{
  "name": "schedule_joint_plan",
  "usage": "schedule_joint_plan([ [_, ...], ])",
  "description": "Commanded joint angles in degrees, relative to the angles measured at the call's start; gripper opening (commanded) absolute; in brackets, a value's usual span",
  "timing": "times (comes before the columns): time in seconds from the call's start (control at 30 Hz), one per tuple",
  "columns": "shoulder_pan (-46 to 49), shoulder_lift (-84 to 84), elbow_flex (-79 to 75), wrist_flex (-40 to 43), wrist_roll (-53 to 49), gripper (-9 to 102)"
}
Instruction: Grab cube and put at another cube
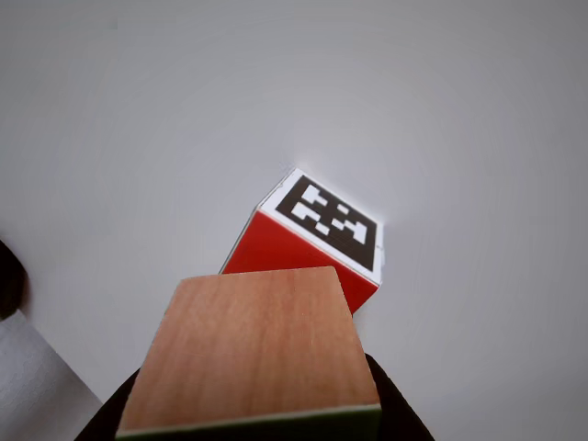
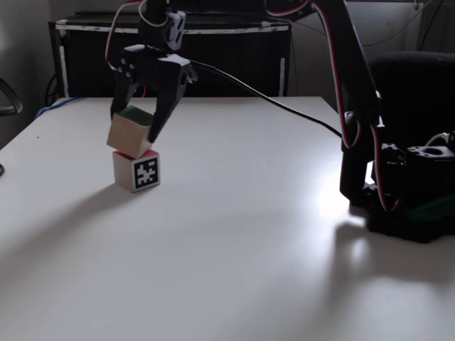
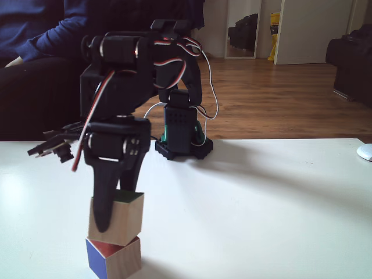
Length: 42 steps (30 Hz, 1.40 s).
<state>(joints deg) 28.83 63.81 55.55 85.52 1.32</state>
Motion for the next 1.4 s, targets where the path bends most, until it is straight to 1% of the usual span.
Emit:
schedule_joint_plan([
  [0.0, -0.2, 0.7, -3.4, 0.5, -0.2, 3],
  [0.17, -0.4, 0.5, -3.3, 0.6, -0.1, 5],
  [0.4, -0.4, -2.8, -7.0, 3.4, 0.6, 18],
  [0.9, 0.3, -3.4, -9.2, 5.0, 2.4, 36],
  [1.1, 0.2, -3.4, -10.1, 6.4, 3.0, 41],
  [1.2, -0.6, -2.9, -10.9, 9.8, 3.2, 41],
  [1.23, -1.1, -1.7, -10.1, 10.9, 3.3, 42],
  [1.3, -2.6, 4.6, -2.5, 10.5, 3.3, 42],
  [1.37, -5.1, 16.3, 10.7, 6.3, 3.1, 42],
])
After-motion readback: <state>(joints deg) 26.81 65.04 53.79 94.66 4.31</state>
